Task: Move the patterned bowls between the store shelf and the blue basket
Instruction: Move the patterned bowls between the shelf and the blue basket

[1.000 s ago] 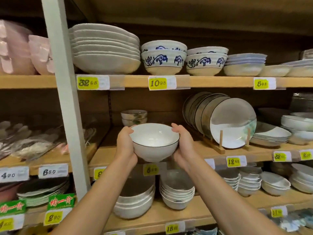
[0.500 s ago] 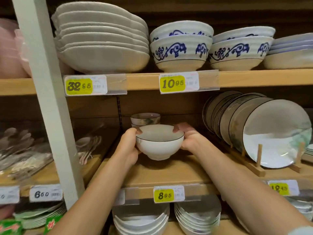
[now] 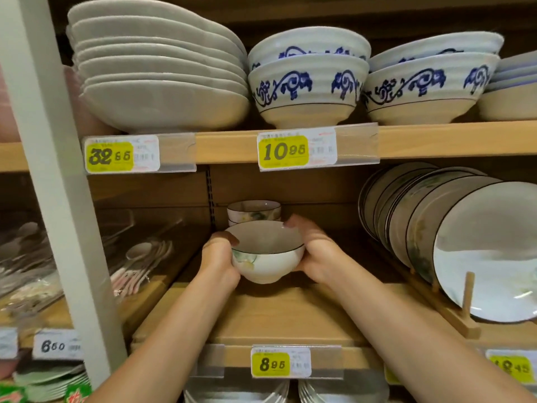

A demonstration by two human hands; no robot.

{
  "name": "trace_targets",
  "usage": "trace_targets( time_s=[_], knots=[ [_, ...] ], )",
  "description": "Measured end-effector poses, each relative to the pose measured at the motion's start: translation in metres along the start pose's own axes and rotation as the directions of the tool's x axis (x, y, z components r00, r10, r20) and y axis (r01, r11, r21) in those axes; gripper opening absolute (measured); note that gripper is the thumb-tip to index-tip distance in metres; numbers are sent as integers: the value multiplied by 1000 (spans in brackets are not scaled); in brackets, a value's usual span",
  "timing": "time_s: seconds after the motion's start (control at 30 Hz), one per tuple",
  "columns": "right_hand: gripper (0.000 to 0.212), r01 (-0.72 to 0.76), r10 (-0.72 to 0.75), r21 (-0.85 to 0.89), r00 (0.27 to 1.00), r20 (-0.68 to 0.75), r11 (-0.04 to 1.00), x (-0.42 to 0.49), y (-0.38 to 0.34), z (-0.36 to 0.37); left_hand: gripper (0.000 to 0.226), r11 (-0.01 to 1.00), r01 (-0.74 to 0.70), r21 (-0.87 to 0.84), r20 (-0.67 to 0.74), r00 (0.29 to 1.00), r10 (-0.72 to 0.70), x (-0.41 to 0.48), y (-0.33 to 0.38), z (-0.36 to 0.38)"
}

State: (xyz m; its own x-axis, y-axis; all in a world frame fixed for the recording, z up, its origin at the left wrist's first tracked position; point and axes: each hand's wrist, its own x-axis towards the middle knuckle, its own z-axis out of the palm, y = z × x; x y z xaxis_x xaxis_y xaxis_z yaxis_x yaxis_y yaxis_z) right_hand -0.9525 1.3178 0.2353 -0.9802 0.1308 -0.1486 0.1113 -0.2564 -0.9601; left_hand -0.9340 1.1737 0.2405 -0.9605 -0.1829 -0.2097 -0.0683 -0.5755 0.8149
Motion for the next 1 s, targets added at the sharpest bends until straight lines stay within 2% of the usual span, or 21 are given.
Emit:
trace_targets(
  time_s=[0.07, 0.1, 0.17, 0.23, 0.3, 0.33, 0.43, 0.53, 0.63, 0.8, 0.9, 0.93, 1.0],
  knots=[
    [37, 11, -9, 21, 997, -74, 1000, 3, 9, 4, 25, 999, -17, -37, -39, 999, 15, -3, -8, 8],
    [38, 7, -1, 51, 995, -102, 999, 3, 9, 4, 30, 999, -28, -38, -55, 998, 26, -3, -13, 11],
    [25, -8, 16, 67, 992, -122, 998, 0, 2, 0, 42, 999, -54, 7, -66, 996, 54, -3, -23, 13],
    [35, -43, 49, 82, 996, -70, 996, 6, -9, -8, 46, 997, -62, 47, -52, 997, 64, -2, -26, 13],
    [44, -71, 72, 28, 997, -25, 997, 10, -14, -22, 43, 997, -27, 73, 15, 1000, 26, 0, -19, 11],
    [42, -95, 95, 7, 995, -44, 995, 9, -18, -26, 40, 997, 9, 77, 69, 998, -14, 3, -14, 9],
    [29, -127, 130, -67, 991, 40, 990, 11, -25, -29, 39, 990, 111, 86, 219, 967, -127, 6, 1, 1],
    [47, -105, 137, -234, 983, 124, 967, 14, -28, -27, 45, 977, 168, 135, 277, 940, -200, 10, -2, -5],
    [52, -96, 120, -213, 987, 105, 972, 10, -29, -25, 44, 980, 175, 99, 203, 960, -192, 15, -8, -9],
    [41, -68, 67, 69, 997, 29, 995, -12, -7, -18, 47, 998, 52, 28, 81, 995, -54, 12, -13, -4],
    [58, 2, -1, 124, 1000, -11, 992, -28, 23, -2, 43, 999, -38, -7, -18, 999, 37, 5, -22, 6],
    [57, 16, -10, 121, 999, -48, 992, -29, 27, 6, 44, 999, -54, 10, -35, 998, 54, 3, -26, 11],
    [42, -13, 35, 137, 986, -163, 991, -25, 22, 13, 45, 995, -78, 59, -28, 996, 80, 1, -32, 16]
  ],
)
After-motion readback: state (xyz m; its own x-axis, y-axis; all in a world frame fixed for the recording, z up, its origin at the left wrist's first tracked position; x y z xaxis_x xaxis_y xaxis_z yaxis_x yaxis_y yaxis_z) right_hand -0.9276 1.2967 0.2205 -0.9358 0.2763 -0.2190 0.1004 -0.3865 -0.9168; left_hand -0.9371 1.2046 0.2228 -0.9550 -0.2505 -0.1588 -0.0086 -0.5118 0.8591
